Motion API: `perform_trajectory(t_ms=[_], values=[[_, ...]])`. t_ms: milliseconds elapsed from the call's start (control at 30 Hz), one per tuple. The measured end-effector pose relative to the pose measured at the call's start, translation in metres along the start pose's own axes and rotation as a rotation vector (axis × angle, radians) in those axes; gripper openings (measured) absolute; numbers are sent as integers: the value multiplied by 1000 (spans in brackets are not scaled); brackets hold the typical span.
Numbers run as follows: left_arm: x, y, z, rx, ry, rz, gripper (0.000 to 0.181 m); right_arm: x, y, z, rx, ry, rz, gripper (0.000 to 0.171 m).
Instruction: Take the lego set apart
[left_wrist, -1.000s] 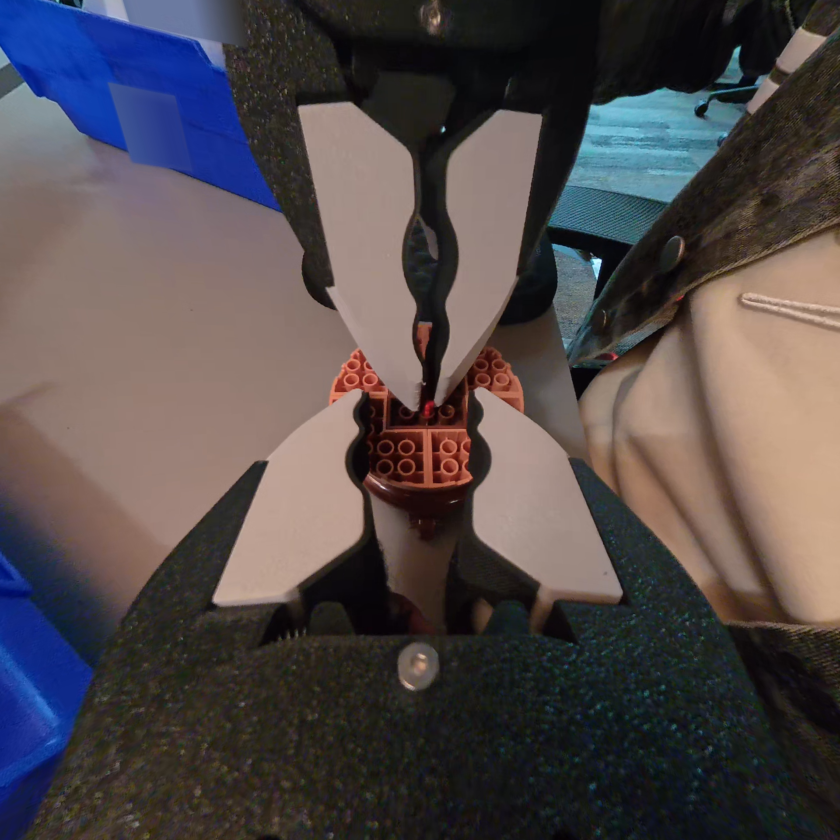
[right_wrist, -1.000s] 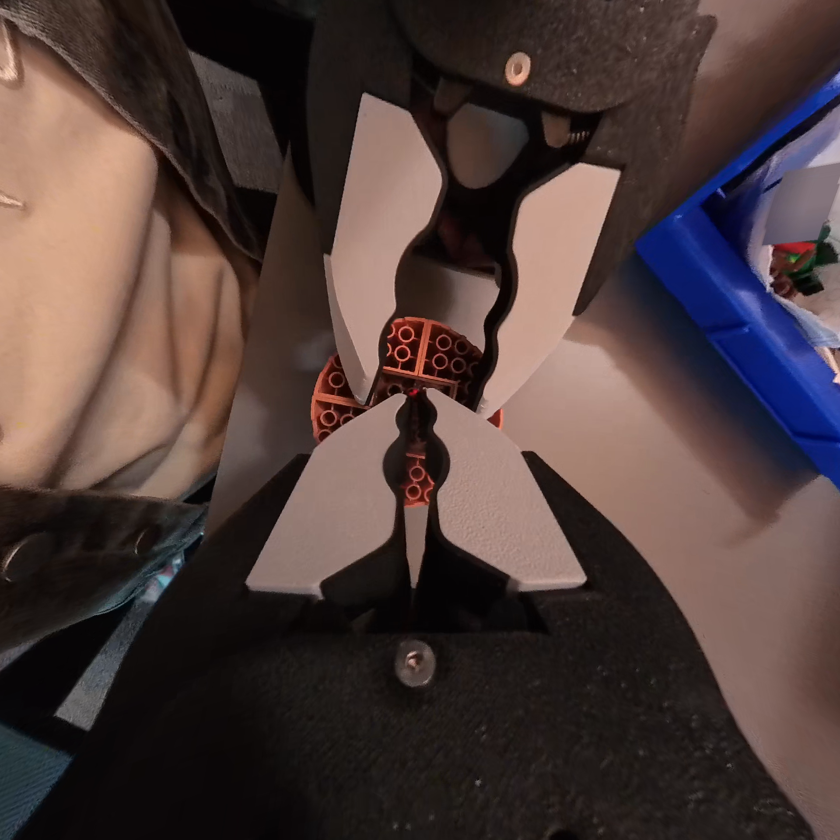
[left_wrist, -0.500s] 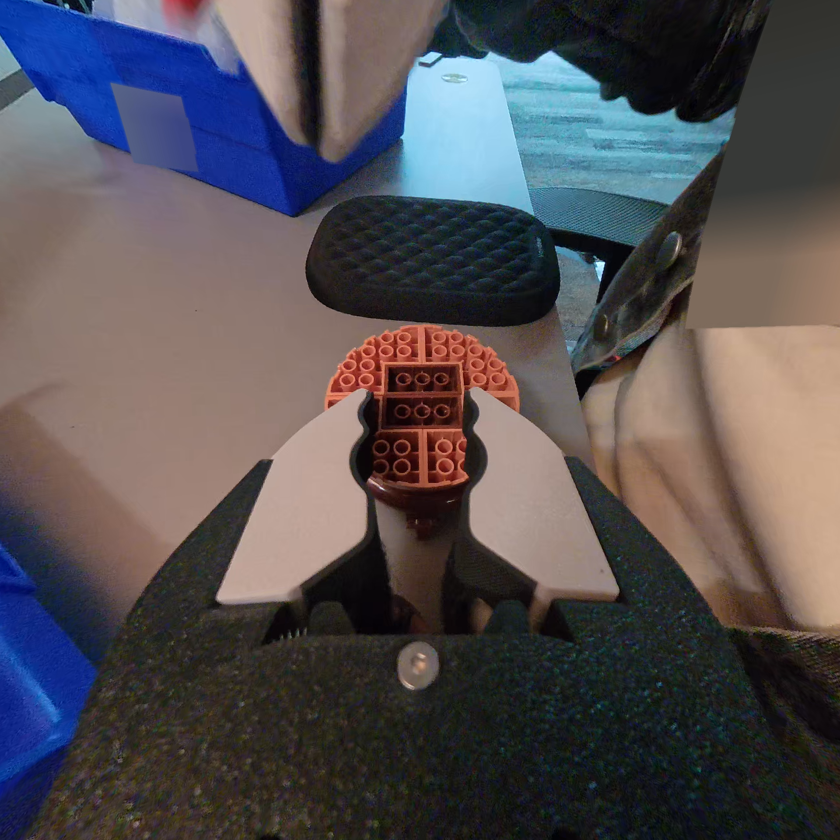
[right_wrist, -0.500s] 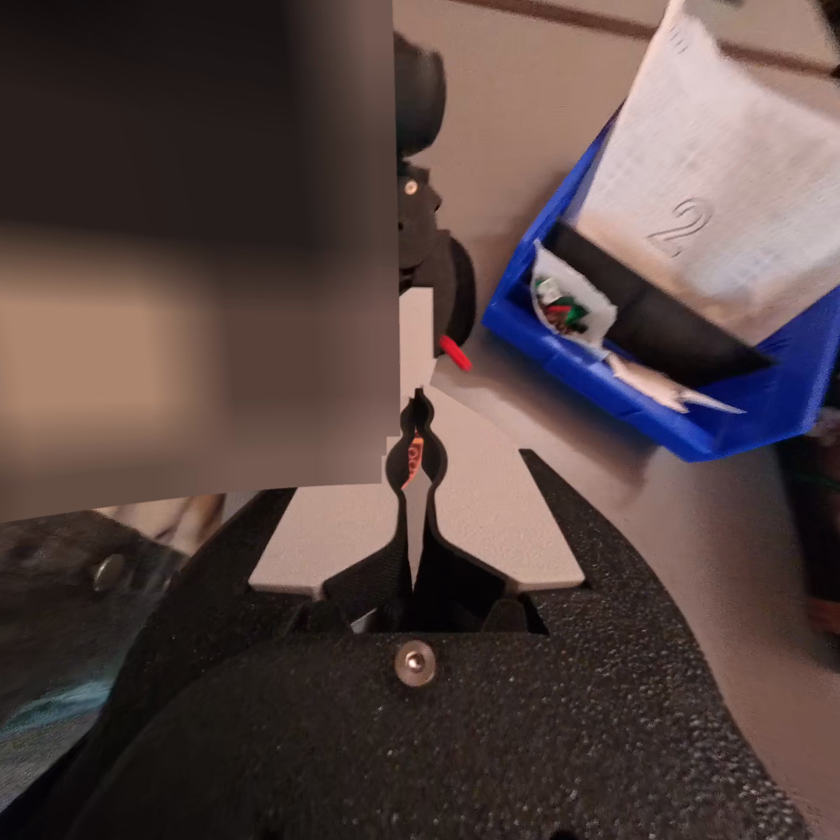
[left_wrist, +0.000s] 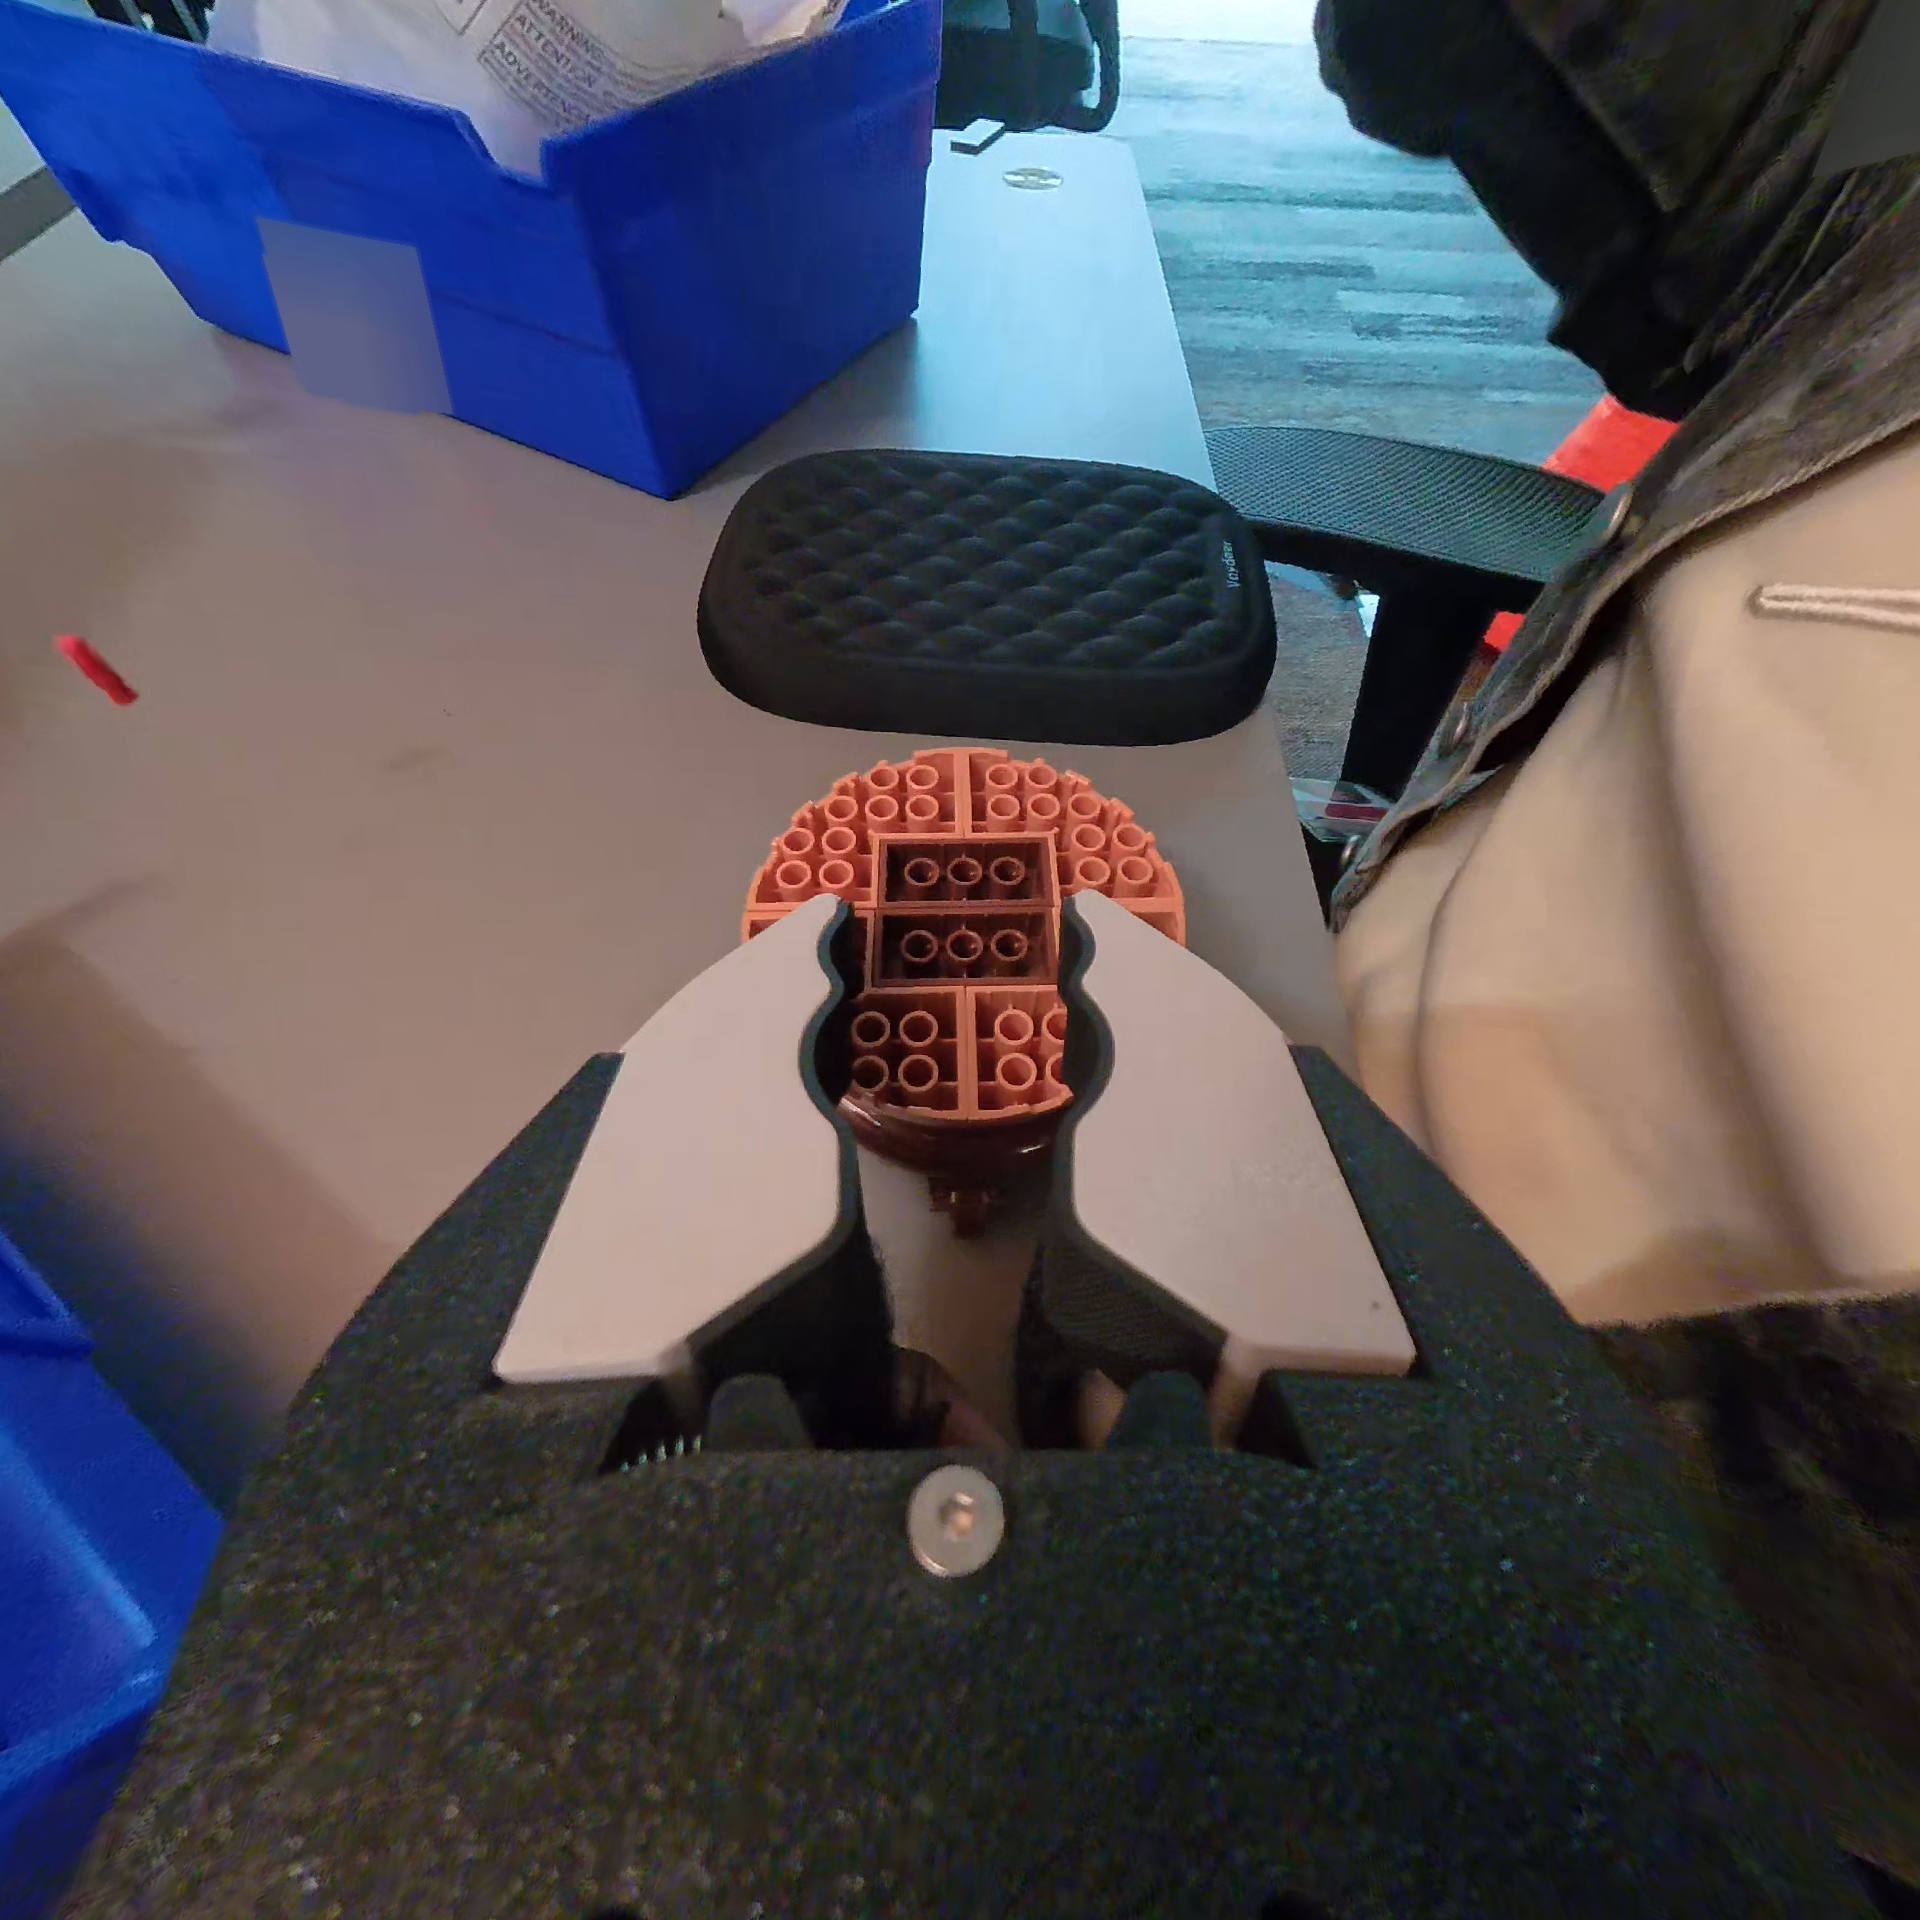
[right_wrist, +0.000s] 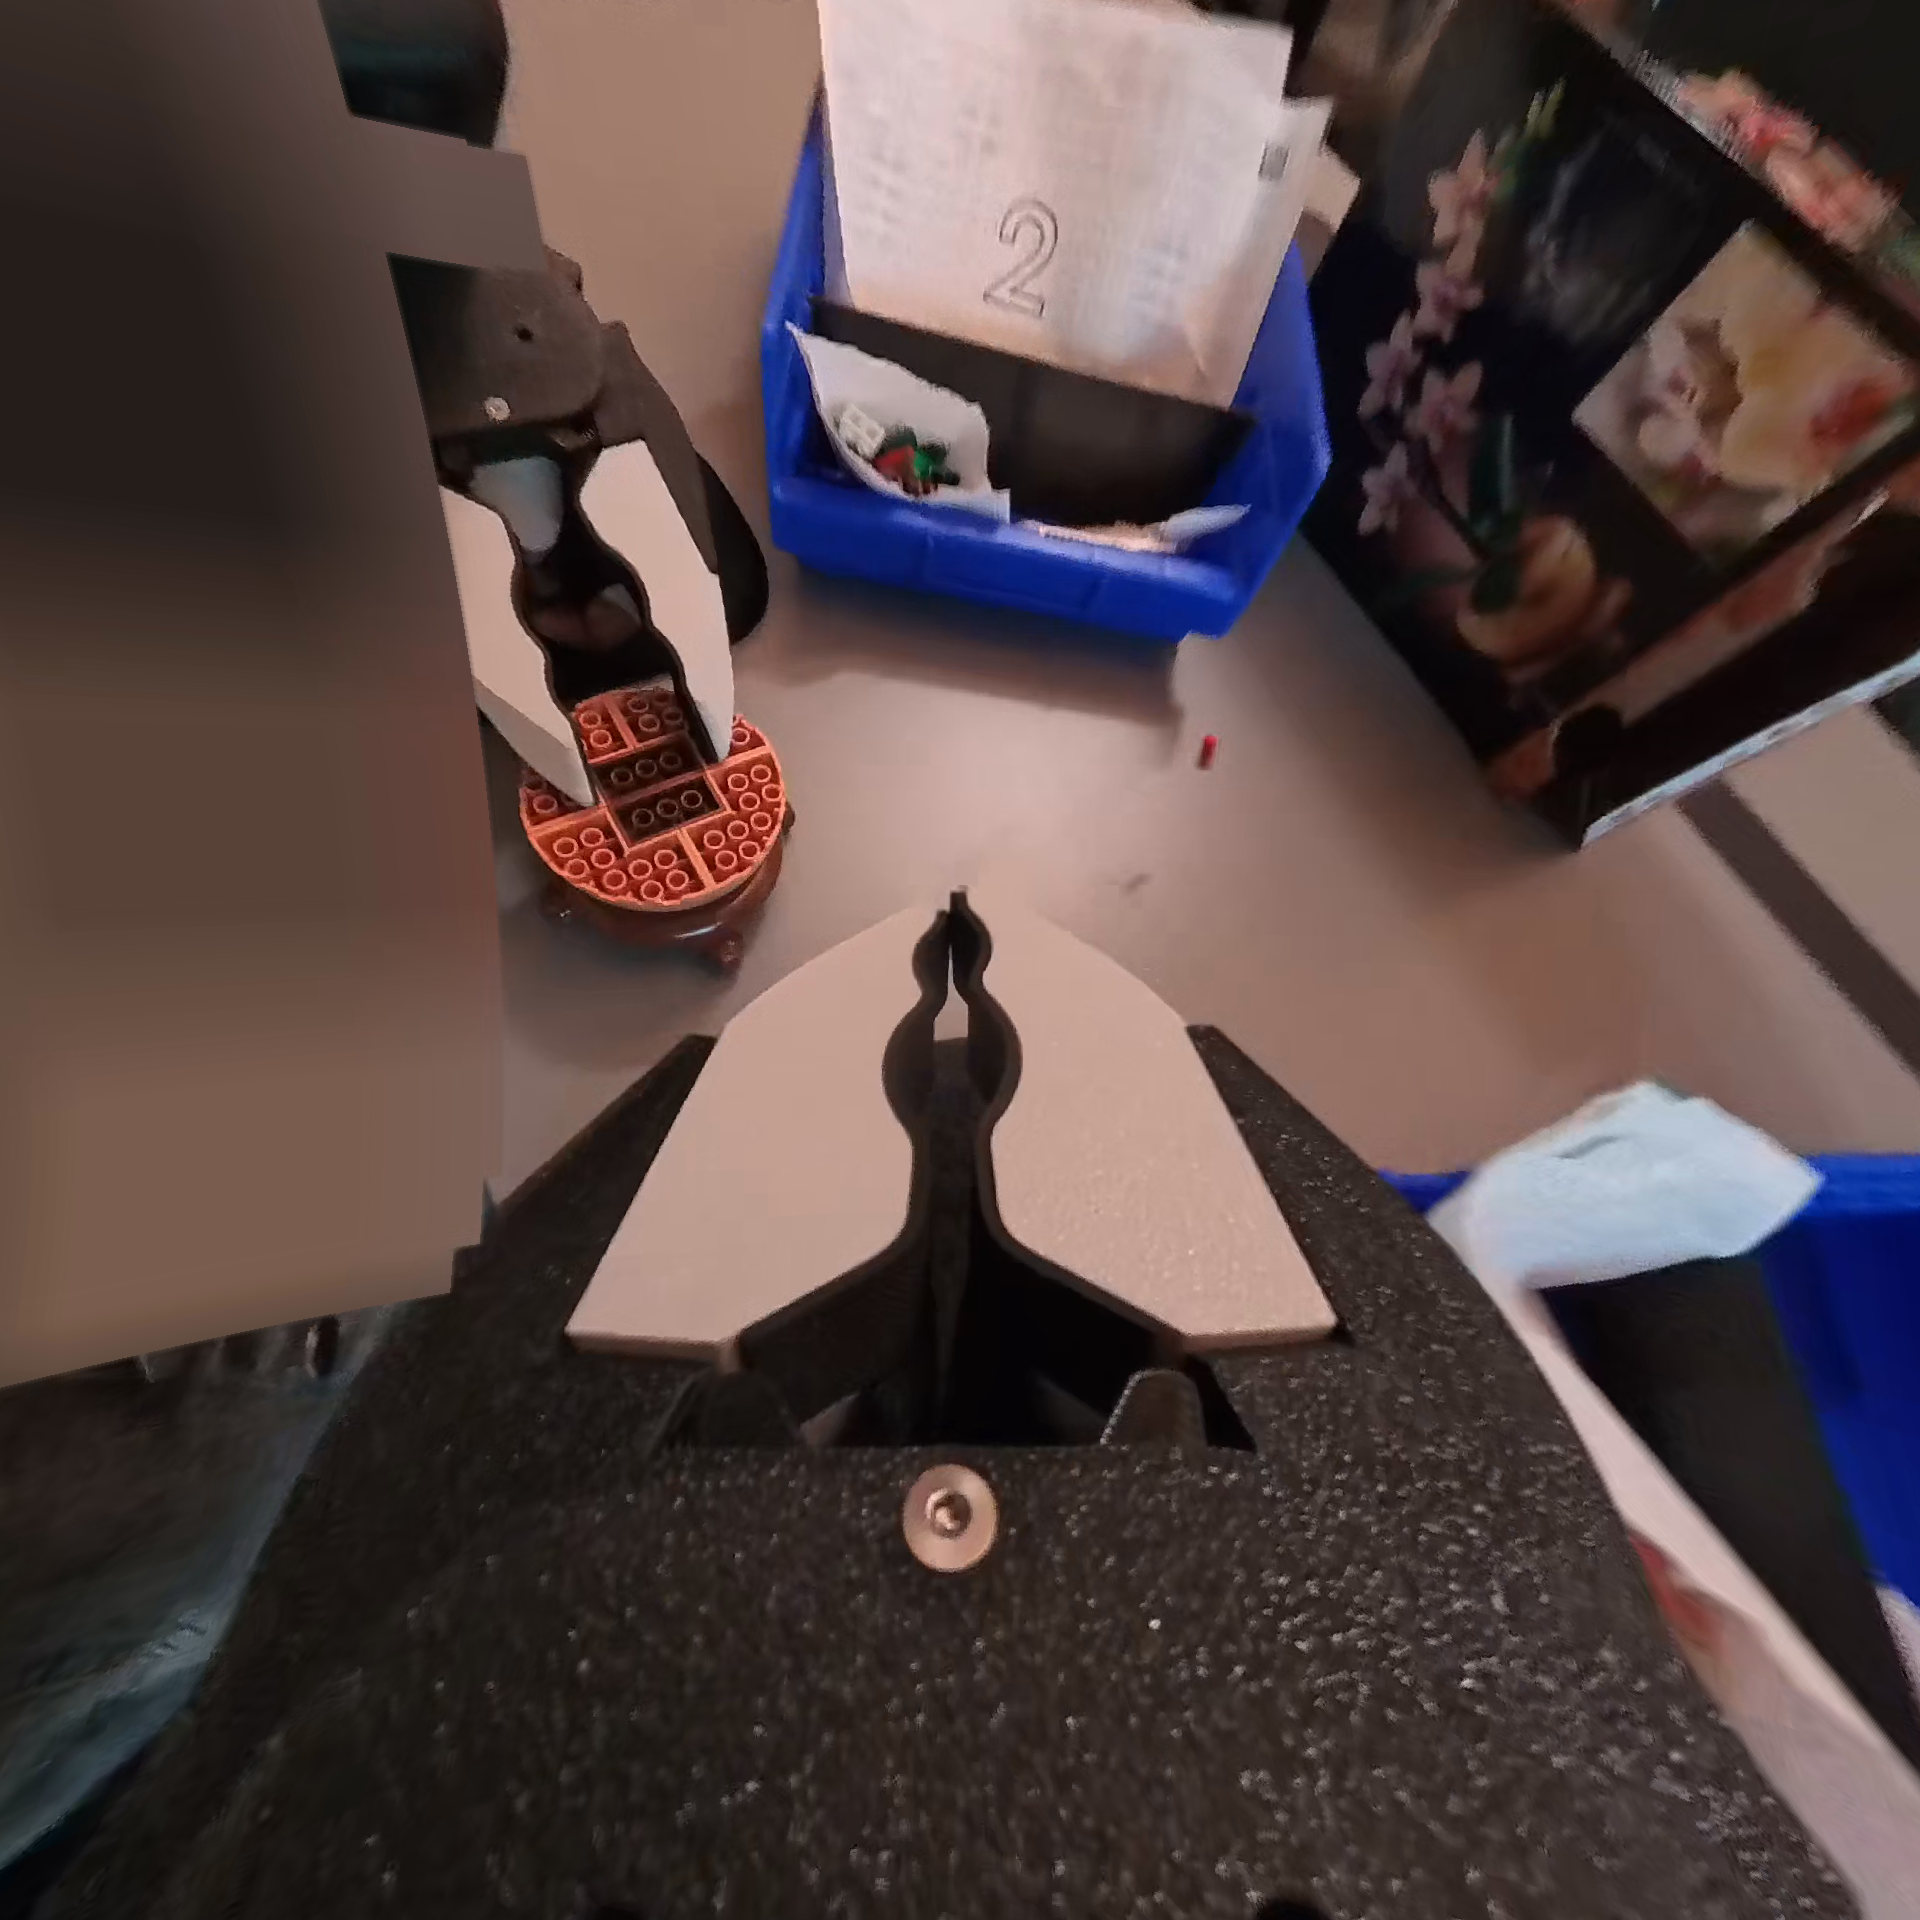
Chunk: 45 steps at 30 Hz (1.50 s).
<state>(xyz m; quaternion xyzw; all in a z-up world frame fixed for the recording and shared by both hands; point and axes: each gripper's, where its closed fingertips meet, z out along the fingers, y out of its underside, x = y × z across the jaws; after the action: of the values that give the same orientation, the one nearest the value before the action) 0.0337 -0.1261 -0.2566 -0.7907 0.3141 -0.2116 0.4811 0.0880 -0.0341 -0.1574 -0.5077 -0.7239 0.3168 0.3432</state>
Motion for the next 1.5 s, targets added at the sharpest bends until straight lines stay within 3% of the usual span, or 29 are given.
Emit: perform_trajectory(t_ms=[33,200,233,400,567,600,633,700,800,933,1067,1233,1333,1500], values=[[0,0,0,0,3,-4,37,-4,3,9,-17,-9,34,0],[0,0,0,6,15,-18,36,2,8,80,-142,74,106,39],[-1,0,0,8,18,-23,36,6,8,92,-178,72,115,41],[-1,0,-1,13,6,-16,37,41,25,140,-484,-15,222,42],[-2,0,-1,20,5,-22,37,74,49,176,-618,9,301,37],[-2,0,-2,22,5,-23,37,79,51,182,-619,-1,293,27],[-2,0,-2,24,4,-23,37,85,52,186,-619,-16,257,21],[-2,0,-2,26,3,-25,37,109,62,186,-674,57,206,25],[-2,0,-2,29,1,-26,37,117,71,186,-717,28,400,34],[-2,0,-3,34,7,-35,37,115,74,199,-697,-2,533,30],[-3,0,-3,37,11,-45,37,115,79,204,-734,32,533,29],[-3,-1,-3,39,14,-53,36,112,80,205,-783,54,450,4],[-3,-1,-3,40,14,-53,36,112,80,205,-778,44,399,4],[-3,-1,-3,39,9,-50,35,94,60,196,-602,-15,336,3]])
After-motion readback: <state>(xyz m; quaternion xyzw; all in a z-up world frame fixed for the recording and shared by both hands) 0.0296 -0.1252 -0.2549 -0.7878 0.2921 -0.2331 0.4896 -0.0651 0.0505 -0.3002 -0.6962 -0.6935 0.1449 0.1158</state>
